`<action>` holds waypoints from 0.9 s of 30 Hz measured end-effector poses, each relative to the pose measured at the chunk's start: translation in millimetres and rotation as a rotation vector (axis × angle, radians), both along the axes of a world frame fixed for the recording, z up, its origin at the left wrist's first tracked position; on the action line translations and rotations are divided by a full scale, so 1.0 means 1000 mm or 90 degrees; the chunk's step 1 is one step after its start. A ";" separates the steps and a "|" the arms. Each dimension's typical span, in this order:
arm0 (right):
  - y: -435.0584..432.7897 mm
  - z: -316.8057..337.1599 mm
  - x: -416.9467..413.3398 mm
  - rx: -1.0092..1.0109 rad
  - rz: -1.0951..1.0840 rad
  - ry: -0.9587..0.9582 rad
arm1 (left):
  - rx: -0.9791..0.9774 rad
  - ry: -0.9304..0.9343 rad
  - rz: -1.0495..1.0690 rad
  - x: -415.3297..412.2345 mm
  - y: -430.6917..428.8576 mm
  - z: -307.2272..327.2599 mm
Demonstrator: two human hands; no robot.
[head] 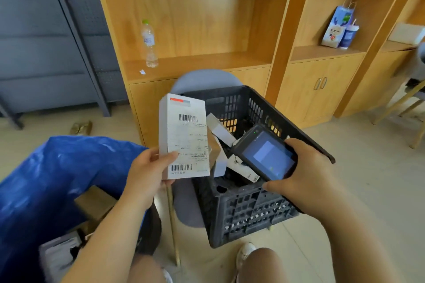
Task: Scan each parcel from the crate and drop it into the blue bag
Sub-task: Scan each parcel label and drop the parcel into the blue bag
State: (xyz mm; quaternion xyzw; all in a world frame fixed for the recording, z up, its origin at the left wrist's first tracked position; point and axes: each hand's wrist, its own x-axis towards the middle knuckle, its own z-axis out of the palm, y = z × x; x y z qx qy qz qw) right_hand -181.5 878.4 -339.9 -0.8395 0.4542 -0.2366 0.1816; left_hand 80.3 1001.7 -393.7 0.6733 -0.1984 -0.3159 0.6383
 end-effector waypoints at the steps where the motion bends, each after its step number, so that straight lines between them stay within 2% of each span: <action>1: 0.002 0.001 0.002 0.002 0.009 0.008 | -0.014 -0.021 0.014 0.001 0.002 -0.001; 6: 0.010 0.012 0.013 -0.026 0.041 0.061 | -0.047 -0.090 0.080 0.003 0.009 -0.001; 13: 0.016 0.017 0.020 -0.037 0.062 0.106 | -0.035 -0.158 0.093 0.004 0.014 -0.004; 20: 0.018 0.013 0.028 -0.052 0.078 0.129 | -0.049 -0.138 0.104 0.009 0.019 -0.006; 27: 0.031 0.006 0.066 -0.074 0.144 0.107 | -0.050 -0.045 0.160 0.035 0.063 -0.022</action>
